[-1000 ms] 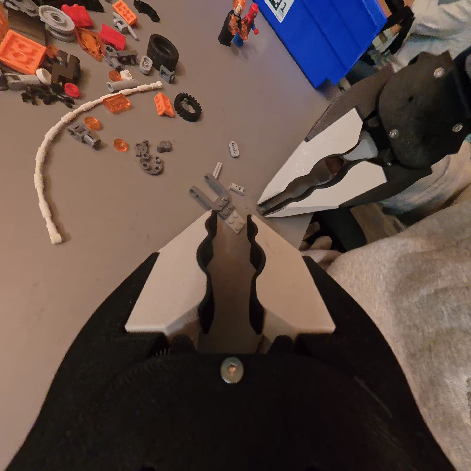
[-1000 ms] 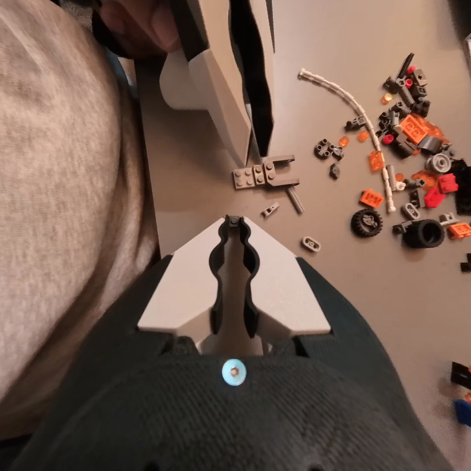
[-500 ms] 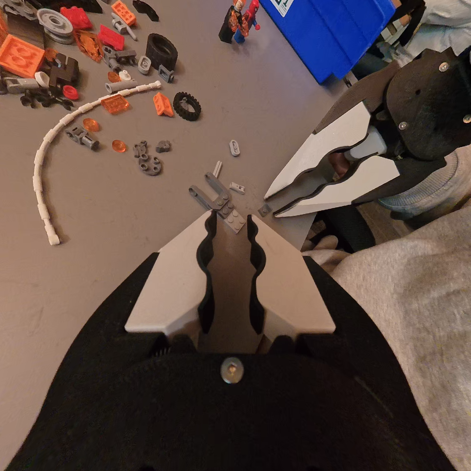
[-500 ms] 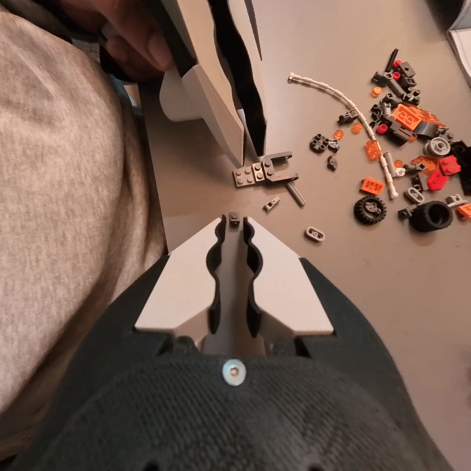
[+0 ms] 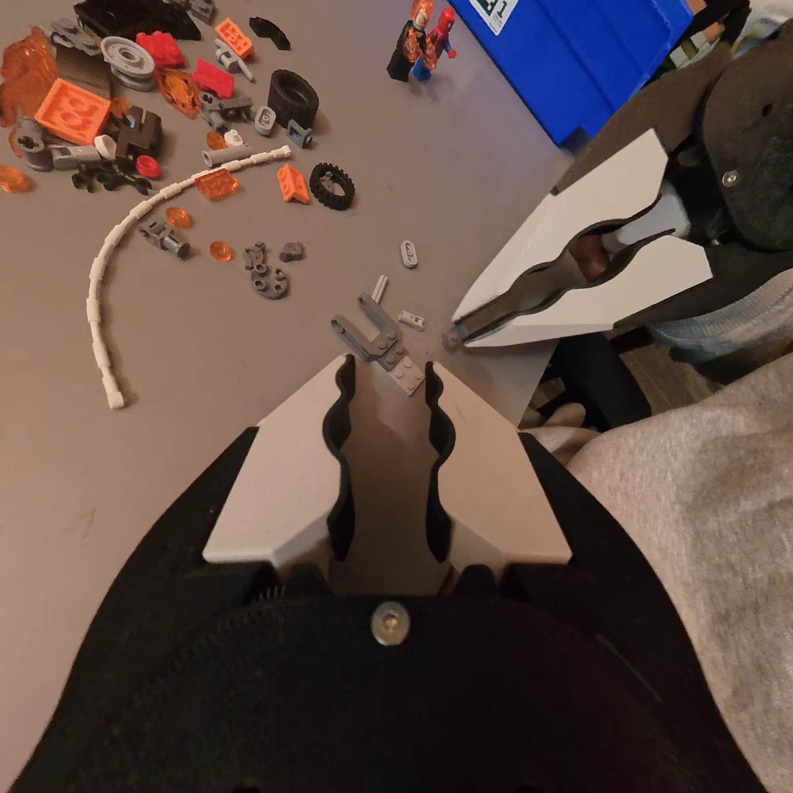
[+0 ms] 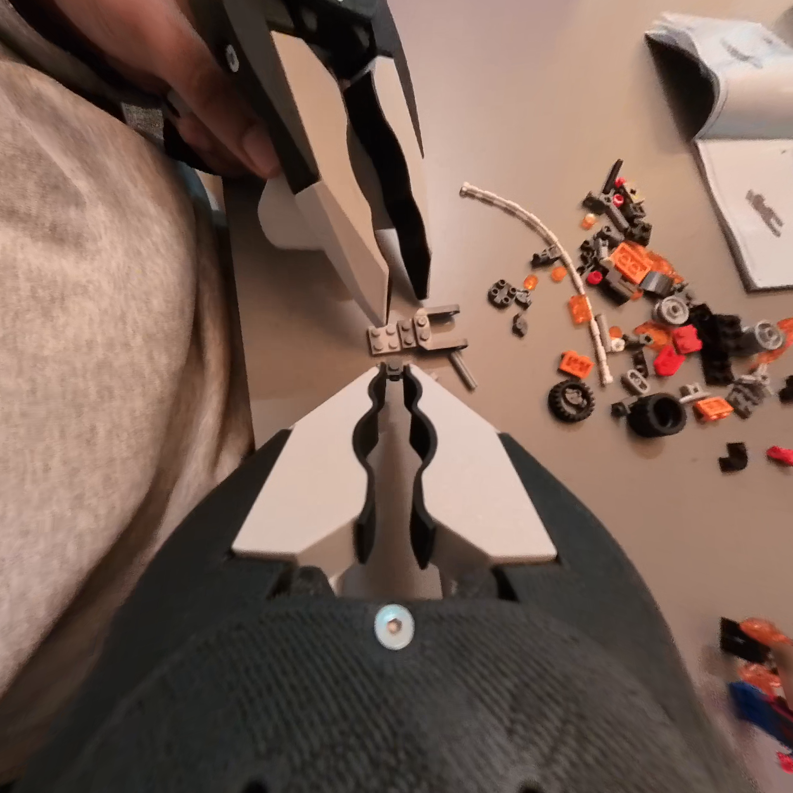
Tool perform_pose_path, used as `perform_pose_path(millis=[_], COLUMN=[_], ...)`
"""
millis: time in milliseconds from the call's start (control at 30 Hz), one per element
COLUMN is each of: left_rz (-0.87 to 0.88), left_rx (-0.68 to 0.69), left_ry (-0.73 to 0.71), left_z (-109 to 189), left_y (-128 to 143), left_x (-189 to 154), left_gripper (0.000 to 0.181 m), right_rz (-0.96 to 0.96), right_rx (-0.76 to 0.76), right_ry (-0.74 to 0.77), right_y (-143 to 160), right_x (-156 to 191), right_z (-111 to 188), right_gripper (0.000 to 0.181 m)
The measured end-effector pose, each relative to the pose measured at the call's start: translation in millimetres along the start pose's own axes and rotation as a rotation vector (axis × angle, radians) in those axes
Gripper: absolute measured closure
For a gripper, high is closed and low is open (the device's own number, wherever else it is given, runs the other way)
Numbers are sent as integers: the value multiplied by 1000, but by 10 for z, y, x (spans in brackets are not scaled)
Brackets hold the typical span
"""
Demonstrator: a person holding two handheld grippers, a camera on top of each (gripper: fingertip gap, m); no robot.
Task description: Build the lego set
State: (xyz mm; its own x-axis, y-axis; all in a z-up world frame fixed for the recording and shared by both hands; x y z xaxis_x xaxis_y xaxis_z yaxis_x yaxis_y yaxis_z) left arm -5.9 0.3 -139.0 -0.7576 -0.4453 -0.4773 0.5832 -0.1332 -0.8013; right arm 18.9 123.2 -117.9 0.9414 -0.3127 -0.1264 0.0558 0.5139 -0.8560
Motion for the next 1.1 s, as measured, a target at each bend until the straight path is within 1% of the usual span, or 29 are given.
perform_pose_path(millis=[233,567,700,867,1033,1100], left_rz=[67,198,178,157,114,122], left_rx=[-10,-15,0,90,112,116], left_ry=[30,105,88,107,45,42], left_z=[-17,-51,-26,-16,-70,-79], left_y=[-20,-66,-57,28,26,18], left_x=[26,100,112,34,23,34], left_gripper=[152,155,155,165,173,174], right_rz=[56,24,3,0,-15,-19], right_rx=[10,-8,-21,-15,-11,1], right_ry=[-78,-124,-131,-134,-139,-136], right_y=[3,38,28,50,44,40], right_x=[-63,-96,-92,-81,-95,-96], right_z=[-164,-194,-202,-219,-231,-232], right_gripper=[175,175,175,175,175,175])
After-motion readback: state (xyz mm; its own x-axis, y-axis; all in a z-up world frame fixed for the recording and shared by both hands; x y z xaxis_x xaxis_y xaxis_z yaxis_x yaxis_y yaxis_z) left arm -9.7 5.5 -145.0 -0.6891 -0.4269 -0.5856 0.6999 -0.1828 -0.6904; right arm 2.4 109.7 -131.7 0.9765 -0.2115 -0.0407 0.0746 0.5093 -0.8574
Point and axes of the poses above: each gripper's, where its closed fingertips meet, z back along the fingers, y out of its underside, x = y × z across the jaws, the point moved 7 cm from there along z, back along the fingers, and after that the axes turned 14 degrees about -x, right-handed, at the moved point
